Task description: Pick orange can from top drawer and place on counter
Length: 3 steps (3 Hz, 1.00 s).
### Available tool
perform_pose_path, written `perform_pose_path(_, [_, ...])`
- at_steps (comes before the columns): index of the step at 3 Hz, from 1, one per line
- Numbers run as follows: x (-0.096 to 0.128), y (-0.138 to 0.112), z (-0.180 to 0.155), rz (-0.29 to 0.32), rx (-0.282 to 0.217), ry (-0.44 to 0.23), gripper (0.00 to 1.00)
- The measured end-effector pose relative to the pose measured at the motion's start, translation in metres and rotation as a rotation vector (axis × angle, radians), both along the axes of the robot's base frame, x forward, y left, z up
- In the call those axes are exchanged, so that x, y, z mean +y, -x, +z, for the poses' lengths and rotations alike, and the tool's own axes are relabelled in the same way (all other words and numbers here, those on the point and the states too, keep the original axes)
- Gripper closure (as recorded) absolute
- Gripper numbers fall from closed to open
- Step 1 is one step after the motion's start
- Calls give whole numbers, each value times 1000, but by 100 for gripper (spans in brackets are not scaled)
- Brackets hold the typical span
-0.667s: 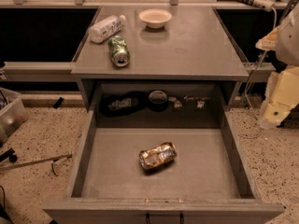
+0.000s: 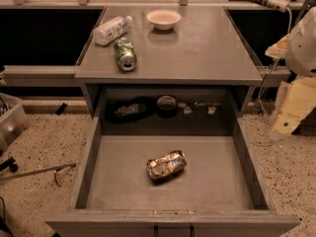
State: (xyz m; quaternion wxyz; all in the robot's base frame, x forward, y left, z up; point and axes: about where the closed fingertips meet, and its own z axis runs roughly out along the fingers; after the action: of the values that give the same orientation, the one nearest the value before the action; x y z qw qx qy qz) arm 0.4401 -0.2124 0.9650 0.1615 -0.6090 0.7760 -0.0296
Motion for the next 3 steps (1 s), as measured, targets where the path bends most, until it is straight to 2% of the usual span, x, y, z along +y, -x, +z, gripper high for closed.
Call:
perform_pose_path(1, [12,-2,-26,45,39,-30,0])
perform_pose_path(2, [12,-2,-26,45,39,-30,0])
perform_pose_path(3, [22,-9,-56,56,42,-89,0])
